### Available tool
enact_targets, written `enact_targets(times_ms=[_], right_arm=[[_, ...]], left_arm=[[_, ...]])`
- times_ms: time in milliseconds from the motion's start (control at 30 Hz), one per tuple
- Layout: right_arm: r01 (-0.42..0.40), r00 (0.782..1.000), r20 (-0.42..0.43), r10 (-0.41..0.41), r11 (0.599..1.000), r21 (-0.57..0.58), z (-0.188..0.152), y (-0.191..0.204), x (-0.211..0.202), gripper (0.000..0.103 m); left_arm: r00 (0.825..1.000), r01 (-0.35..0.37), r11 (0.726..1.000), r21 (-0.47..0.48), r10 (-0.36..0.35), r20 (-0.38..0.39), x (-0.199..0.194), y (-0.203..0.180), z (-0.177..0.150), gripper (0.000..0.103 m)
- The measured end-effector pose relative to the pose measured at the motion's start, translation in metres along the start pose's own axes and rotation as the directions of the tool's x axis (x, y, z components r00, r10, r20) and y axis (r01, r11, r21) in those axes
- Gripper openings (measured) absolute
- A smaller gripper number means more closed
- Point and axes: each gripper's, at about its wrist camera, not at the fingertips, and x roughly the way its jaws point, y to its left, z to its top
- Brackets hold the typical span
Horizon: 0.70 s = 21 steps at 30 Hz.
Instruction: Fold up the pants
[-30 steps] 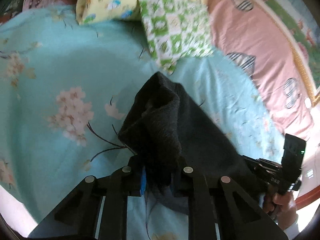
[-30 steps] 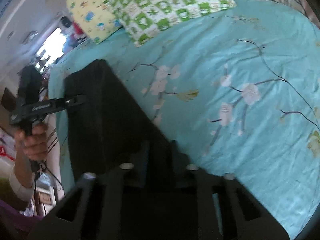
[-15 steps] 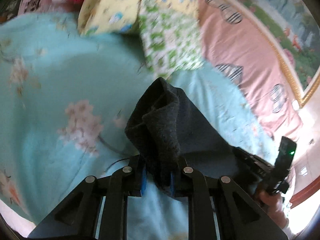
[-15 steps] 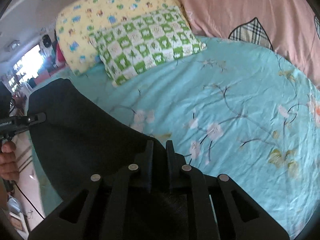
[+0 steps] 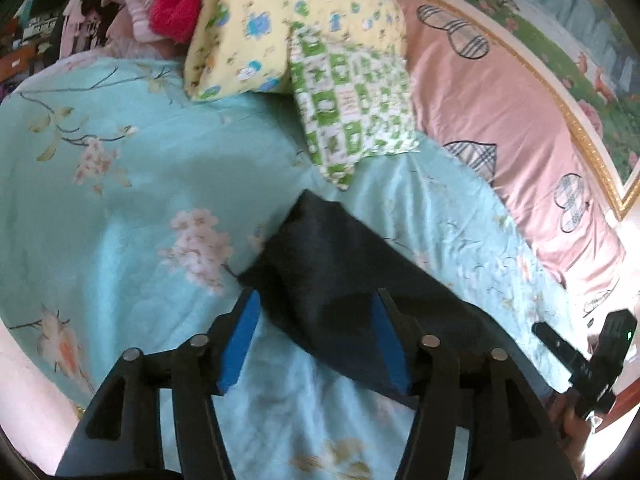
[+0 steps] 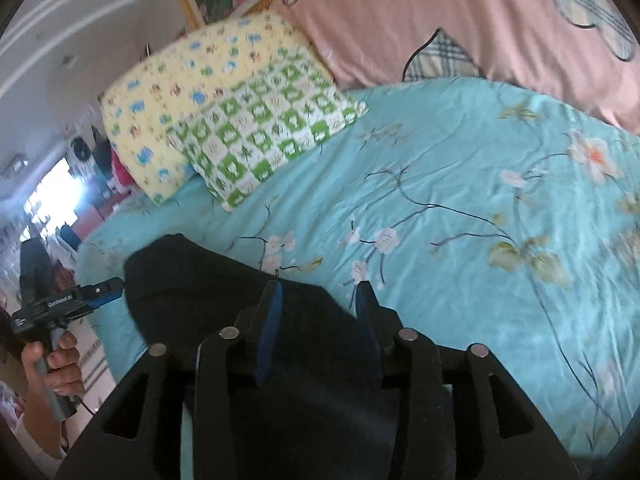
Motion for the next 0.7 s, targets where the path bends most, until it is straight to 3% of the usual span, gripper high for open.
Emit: enact_targets(times_ms=[200, 500, 700], right_arm=[[0.037, 0.999, 0.016, -0.038, 0.997, 0.067, -0.034, -0.011, -0.046, 0.06], [0.074, 0.997, 0.008, -0.075, 0.988, 0.132, -0.078, -0.025, -0.094, 0.06], [0.087, 0.996, 0.02, -0.092, 0.981, 0.173, -0.1, -0.034, -0.117, 0.062]], left_arm=[[0.999, 0.045, 0.997, 0.056, -0.044, -0.027, 0.0, -0.042, -0.014, 0.064], [0.982, 0.135, 0.989, 0.063, -0.125, -0.142, 0.019, -0.091, -0.047, 0.069], [0.972, 0.175, 0.976, 0.132, -0.149, -0.184, 0.023, -0.131, -0.064, 0.07]])
